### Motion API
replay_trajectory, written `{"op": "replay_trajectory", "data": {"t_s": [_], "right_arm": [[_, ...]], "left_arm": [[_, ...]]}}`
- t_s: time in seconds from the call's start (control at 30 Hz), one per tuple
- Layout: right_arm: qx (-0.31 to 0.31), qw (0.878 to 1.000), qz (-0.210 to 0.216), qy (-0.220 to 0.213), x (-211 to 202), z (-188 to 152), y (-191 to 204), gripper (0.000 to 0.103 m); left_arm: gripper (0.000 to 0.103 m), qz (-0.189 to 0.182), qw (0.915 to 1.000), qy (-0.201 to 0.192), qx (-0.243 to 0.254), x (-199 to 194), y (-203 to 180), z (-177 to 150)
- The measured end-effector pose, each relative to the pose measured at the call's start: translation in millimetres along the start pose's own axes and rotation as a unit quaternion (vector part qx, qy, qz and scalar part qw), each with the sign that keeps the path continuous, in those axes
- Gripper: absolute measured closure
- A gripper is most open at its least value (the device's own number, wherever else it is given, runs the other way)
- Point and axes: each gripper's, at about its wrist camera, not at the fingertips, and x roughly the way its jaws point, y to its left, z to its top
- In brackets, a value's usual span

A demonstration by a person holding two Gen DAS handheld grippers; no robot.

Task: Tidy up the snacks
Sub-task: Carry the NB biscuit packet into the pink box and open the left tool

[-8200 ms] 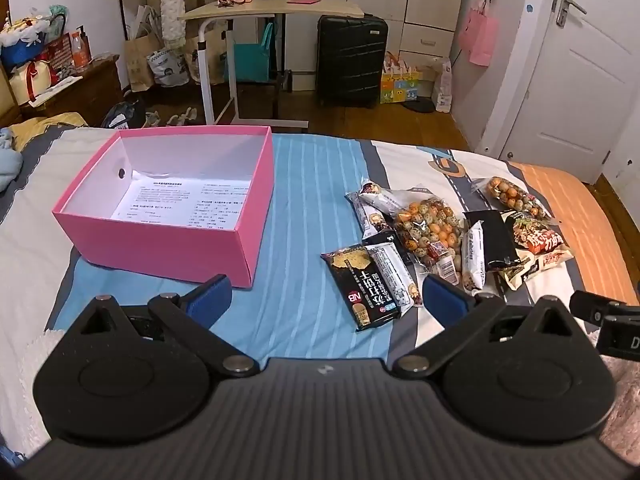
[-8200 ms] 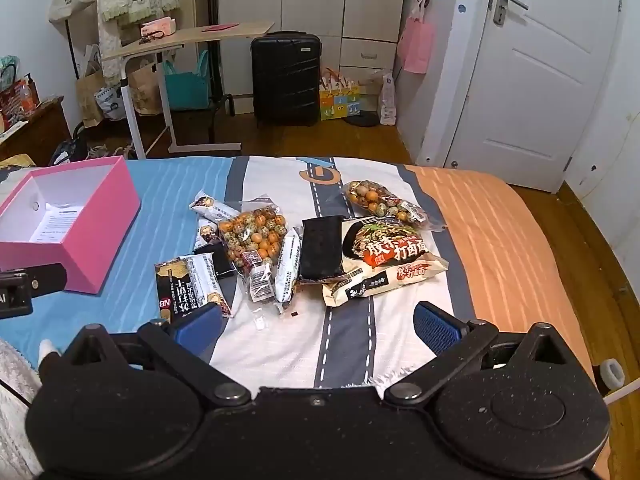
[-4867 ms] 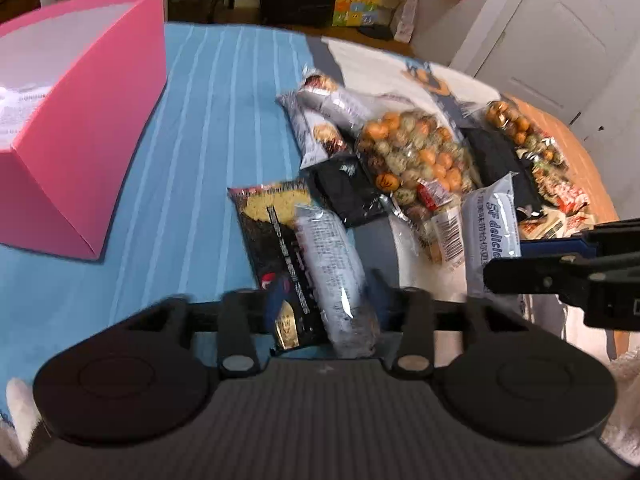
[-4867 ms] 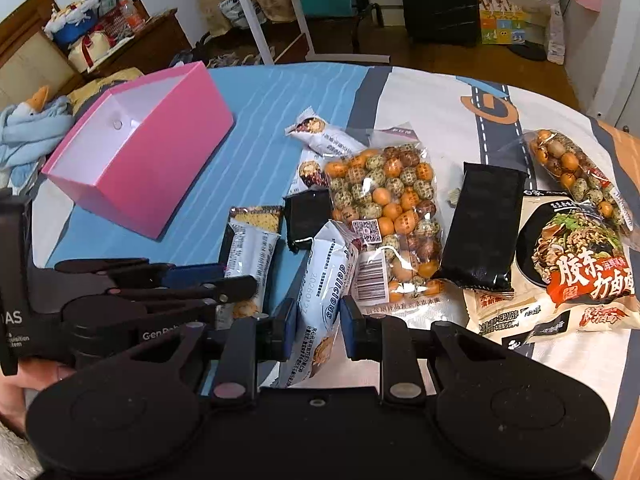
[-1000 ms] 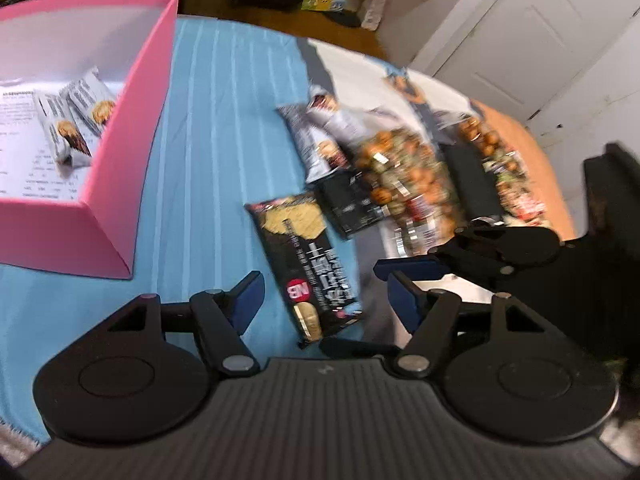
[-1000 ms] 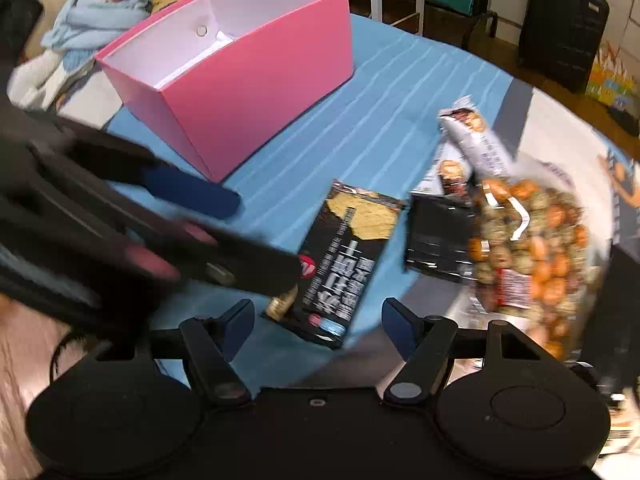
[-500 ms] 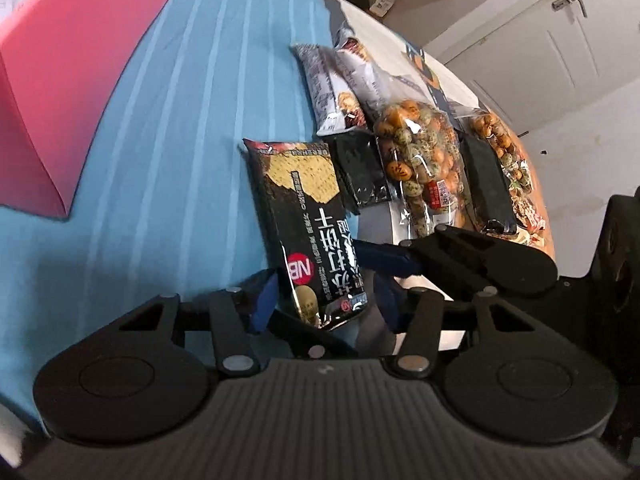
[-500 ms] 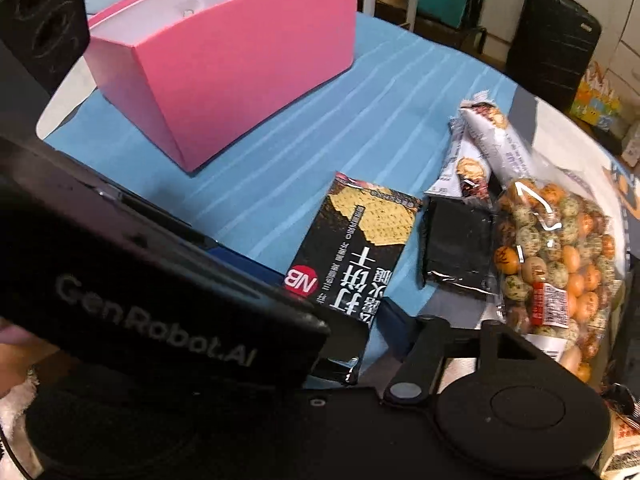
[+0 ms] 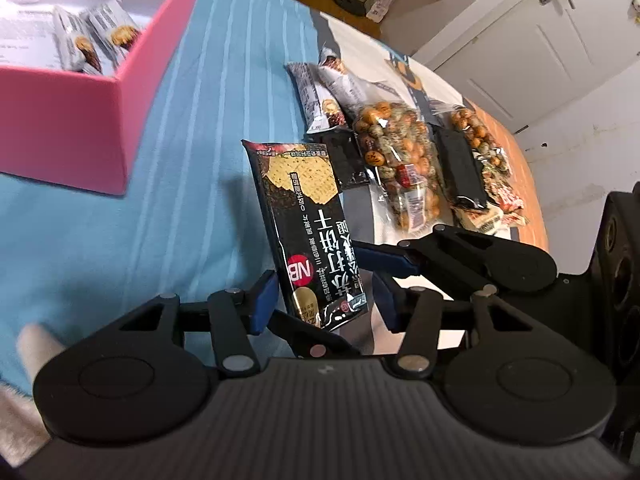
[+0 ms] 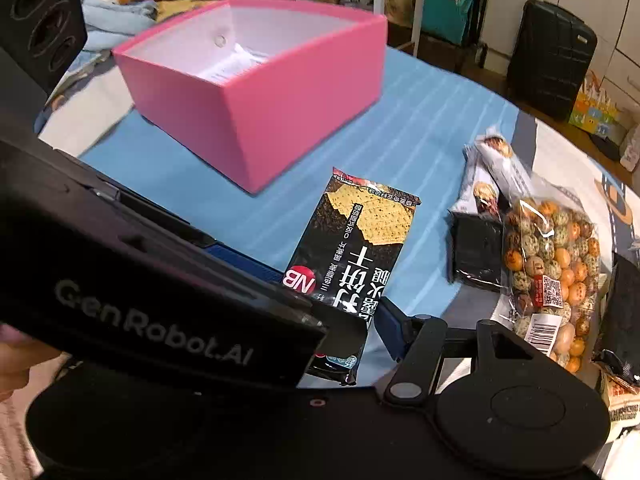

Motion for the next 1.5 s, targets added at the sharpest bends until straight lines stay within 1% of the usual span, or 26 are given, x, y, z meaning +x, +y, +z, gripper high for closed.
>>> {"op": "replay_trajectory", "data": {"t_s": [0.07,0.2,0.33,0.43,0.53,0.6,0.7,0.8,0.87,0.9,0.93,1.0,1.1,1.23,1.3,1.37,1.43,1.5], "right_arm": [[-0.004,1.000,-0.001,-0.011,-9,0,9,0.037],[-0.053,0.998,-0.005,-0.031,-33,15,29,0.037],[-0.097,0.994,-0.016,-0.056,-54,40,49,0.037],[-0.119,0.989,-0.017,-0.082,-62,66,60,0.037],[-0.135,0.985,-0.002,-0.104,-60,92,70,0.037],[-0.146,0.983,0.013,-0.112,-53,112,76,0.037],[-0.166,0.979,0.023,-0.117,-33,141,84,0.037],[-0.182,0.976,0.032,-0.118,-6,166,86,0.037],[-0.187,0.974,0.040,-0.117,13,181,84,0.037],[-0.187,0.974,0.051,-0.113,25,189,81,0.037],[-0.179,0.976,0.065,-0.107,35,196,77,0.037],[-0.165,0.979,0.087,-0.081,56,206,74,0.037],[-0.155,0.981,0.102,-0.050,85,213,74,0.037],[-0.148,0.982,0.113,-0.014,109,217,71,0.037],[-0.141,0.984,0.105,0.005,116,219,68,0.036],[-0.144,0.986,0.083,0.013,116,218,65,0.034],[-0.145,0.987,0.073,0.006,109,216,60,0.034],[-0.139,0.987,0.082,-0.004,88,210,50,0.034]], "left_arm": [[0.053,0.001,0.9999,-0.007,0.008,-13,-3,-4],[0.053,0.000,0.9997,-0.023,0.013,-44,-6,-4],[0.053,0.004,0.9986,-0.048,0.021,-80,-7,7],[0.053,0.013,0.9970,-0.071,0.029,-108,-3,21],[0.050,0.027,0.9949,-0.094,0.026,-135,9,38],[0.050,0.039,0.9937,-0.104,0.015,-148,21,50],[0.050,0.044,0.9926,-0.113,-0.010,-158,50,73],[0.050,0.042,0.9916,-0.115,-0.043,-157,85,100],[0.050,0.038,0.9901,-0.117,-0.067,-149,112,115],[0.050,0.036,0.9893,-0.114,-0.083,-143,128,125],[0.050,0.036,0.9882,-0.111,-0.100,-136,140,130],[0.050,0.032,0.9853,-0.099,-0.136,-123,166,141],[0.049,0.035,0.9827,-0.083,-0.162,-103,191,150],[0.049,0.051,0.9792,-0.066,-0.185,-81,207,152],[0.036,0.064,0.9787,-0.066,-0.184,-73,208,151],[0.036,0.097,0.9775,-0.073,-0.172,-69,205,150],[0.036,0.123,0.9767,-0.077,-0.159,-69,201,151],[0.036,0.130,0.9772,-0.088,-0.143,-78,196,150]]}}
